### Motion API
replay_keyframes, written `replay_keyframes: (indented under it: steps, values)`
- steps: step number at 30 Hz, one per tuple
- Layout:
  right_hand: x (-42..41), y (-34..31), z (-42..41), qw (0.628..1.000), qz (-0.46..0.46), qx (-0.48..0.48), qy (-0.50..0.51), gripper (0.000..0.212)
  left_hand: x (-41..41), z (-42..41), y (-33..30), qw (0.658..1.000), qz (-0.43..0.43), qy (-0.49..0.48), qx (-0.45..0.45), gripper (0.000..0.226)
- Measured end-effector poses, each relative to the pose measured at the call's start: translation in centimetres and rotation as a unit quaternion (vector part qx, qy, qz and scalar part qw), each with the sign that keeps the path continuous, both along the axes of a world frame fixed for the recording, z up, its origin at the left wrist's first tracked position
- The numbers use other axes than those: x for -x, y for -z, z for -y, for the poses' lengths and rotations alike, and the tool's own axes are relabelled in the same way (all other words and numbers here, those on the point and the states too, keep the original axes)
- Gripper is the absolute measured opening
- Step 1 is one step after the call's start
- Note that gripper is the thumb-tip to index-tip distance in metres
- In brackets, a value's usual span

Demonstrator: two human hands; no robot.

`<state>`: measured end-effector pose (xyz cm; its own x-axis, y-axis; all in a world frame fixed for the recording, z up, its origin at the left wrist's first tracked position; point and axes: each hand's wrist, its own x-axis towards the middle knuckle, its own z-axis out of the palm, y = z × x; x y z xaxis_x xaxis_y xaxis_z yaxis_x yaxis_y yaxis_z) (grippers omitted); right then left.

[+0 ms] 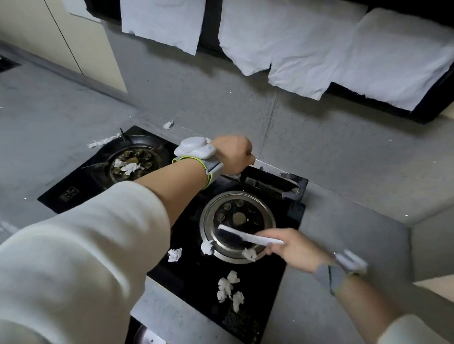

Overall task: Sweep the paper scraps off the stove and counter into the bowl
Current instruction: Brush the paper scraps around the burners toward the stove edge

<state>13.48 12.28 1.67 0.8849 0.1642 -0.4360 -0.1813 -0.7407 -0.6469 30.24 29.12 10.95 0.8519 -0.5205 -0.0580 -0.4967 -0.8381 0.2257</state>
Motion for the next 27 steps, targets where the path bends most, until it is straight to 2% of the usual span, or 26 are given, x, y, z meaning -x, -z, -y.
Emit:
replay_keyframes:
  steps: [3, 5, 9, 13, 17, 20, 24, 27]
  values:
    - [3.7, 1.7, 3.2, 0.986, 0.014, -0.054, 0.159, 0.036, 1.2, -1.0, 1.0, 1.0, 0.003, -0.008, 0.021, 0.029]
    - [6.0, 3.2, 4.1, 0.972, 0.015, -0.044, 0.232, 0.034, 2.0, -1.8, 1.5, 0.999, 0.0, -0.011, 0.034, 0.029]
    - [8.4, 5.5, 2.1, 0.963, 0.007, -0.034, 0.267, 0.037, 3.5, -3.4, 2.9, 0.998, -0.015, -0.028, 0.054, 0.026]
    - [9.1, 6.5, -0.6, 0.973, 0.012, -0.023, 0.228, 0.039, 5.1, -5.1, 4.9, 0.997, -0.025, -0.041, 0.067, 0.025]
    - [10.3, 4.8, -1.2, 0.984, 0.003, -0.021, 0.176, 0.037, 6.3, -6.6, 6.4, 0.995, -0.057, -0.046, 0.067, 0.022]
    - [9.8, 3.7, -1.8, 0.99, 0.028, -0.021, 0.134, 0.037, 7.0, -7.5, 7.0, 0.994, -0.072, -0.058, 0.059, 0.023]
    - [5.4, 3.9, -4.2, 0.99, 0.121, 0.065, 0.02, 0.041, 7.5, -8.3, 7.8, 0.993, -0.097, -0.059, 0.04, 0.027]
    - [2.1, 4.6, -6.2, 0.977, 0.121, 0.152, -0.084, 0.055, 7.6, -8.5, 8.2, 0.993, -0.098, -0.058, 0.017, 0.027]
